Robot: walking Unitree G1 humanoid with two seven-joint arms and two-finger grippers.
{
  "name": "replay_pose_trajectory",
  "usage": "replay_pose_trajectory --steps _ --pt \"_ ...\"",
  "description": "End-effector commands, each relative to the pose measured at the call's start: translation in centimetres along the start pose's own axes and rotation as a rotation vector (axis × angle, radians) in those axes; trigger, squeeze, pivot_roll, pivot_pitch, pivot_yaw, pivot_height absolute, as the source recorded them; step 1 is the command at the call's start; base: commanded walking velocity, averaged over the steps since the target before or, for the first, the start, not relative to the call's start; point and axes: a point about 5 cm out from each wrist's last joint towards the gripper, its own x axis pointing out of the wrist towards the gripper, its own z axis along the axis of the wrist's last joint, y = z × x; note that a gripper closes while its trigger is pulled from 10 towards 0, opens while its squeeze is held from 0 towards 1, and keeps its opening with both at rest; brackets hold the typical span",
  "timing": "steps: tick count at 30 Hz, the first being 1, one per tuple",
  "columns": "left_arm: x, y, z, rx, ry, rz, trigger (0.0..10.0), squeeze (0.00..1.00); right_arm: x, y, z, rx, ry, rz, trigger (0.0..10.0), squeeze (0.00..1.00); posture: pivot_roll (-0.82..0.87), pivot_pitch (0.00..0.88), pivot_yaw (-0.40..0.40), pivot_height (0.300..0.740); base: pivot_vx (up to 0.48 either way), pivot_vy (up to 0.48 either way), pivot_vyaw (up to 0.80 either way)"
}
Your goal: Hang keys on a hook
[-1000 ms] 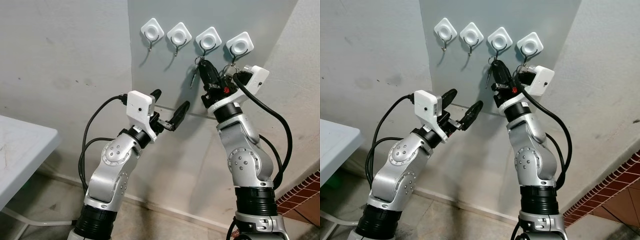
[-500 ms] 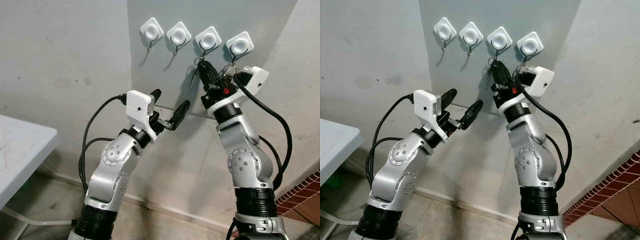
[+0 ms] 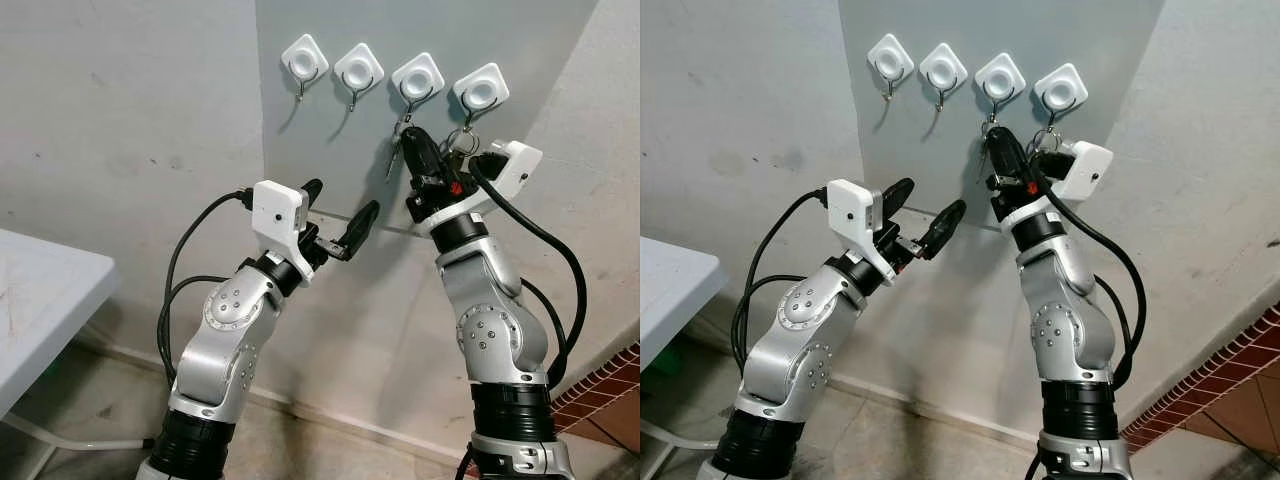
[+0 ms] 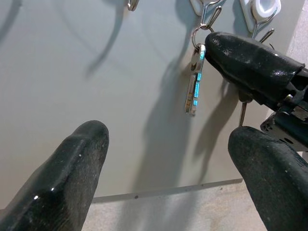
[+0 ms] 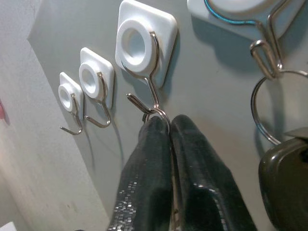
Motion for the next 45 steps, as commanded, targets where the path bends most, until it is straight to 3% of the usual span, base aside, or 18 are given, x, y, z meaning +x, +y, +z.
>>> replay_pose_trajectory --steps 1,16,28,29,30,31,34,39,43,45 --pt "0.1 -0.1 0.7 0.003 -0.024 -0.001 10.0 0.00 -0.1 0.1 0.1 -0.014 -0.008 0.002 10.0 1.00 -0.02 0.036 -0.044 0.740 0.000 0.000 0.00" --pt "0.0 0.1 0.5 0.013 -0.019 0.029 10.0 0.00 -0.5 0.0 -0.2 -0.022 -0.009 0.011 10.0 1.00 -0.01 0.026 -0.048 0.740 0.000 0.000 0.00" --pt "-0.2 1.5 -0.5 0.018 0.001 0.104 10.0 0.00 -3.2 -1.0 -2.0 -0.073 0.046 -0.052 10.0 1.00 -0.01 0.009 -0.042 0.740 0.000 0.000 0.00" --pt "-0.2 1.7 -0.7 0.019 0.006 0.113 10.0 0.00 -3.4 -1.1 -2.2 -0.091 0.051 -0.056 10.0 0.26 -0.01 0.004 -0.040 0.740 0.000 0.000 0.00" --pt "-0.2 1.9 -0.8 0.020 0.009 0.118 10.0 0.00 -3.6 -1.2 -2.3 -0.103 0.054 -0.058 10.0 0.26 -0.01 0.001 -0.040 0.740 0.000 0.000 0.00" --pt "-0.4 2.3 -1.3 0.018 0.018 0.145 10.0 0.00 -4.1 -1.5 -2.5 -0.124 0.059 -0.072 10.0 0.00 -0.01 0.001 -0.040 0.740 0.000 0.000 0.00" --pt "-0.7 2.9 -1.9 0.004 0.019 0.187 10.0 0.00 -4.8 -2.0 -3.1 -0.145 0.081 -0.091 10.0 0.00 -0.01 0.000 -0.038 0.740 0.000 0.000 0.00" --pt "-2.0 5.0 -4.5 -0.012 0.100 0.320 10.0 0.00 -7.1 -3.7 -4.5 -0.177 0.135 -0.179 10.0 0.00 -0.02 0.000 -0.032 0.740 0.000 0.000 0.00" --pt "-3.8 6.4 -7.0 -0.007 0.183 0.427 10.0 0.00 -9.5 -5.7 -5.7 -0.221 0.192 -0.317 10.0 0.00 -0.02 0.000 -0.021 0.740 0.000 0.000 0.00" --pt "-3.9 6.5 -7.2 -0.005 0.187 0.433 10.0 0.00 -9.6 -5.9 -5.8 -0.226 0.194 -0.329 10.0 0.00 -0.02 0.000 -0.021 0.740 0.000 0.000 0.00"
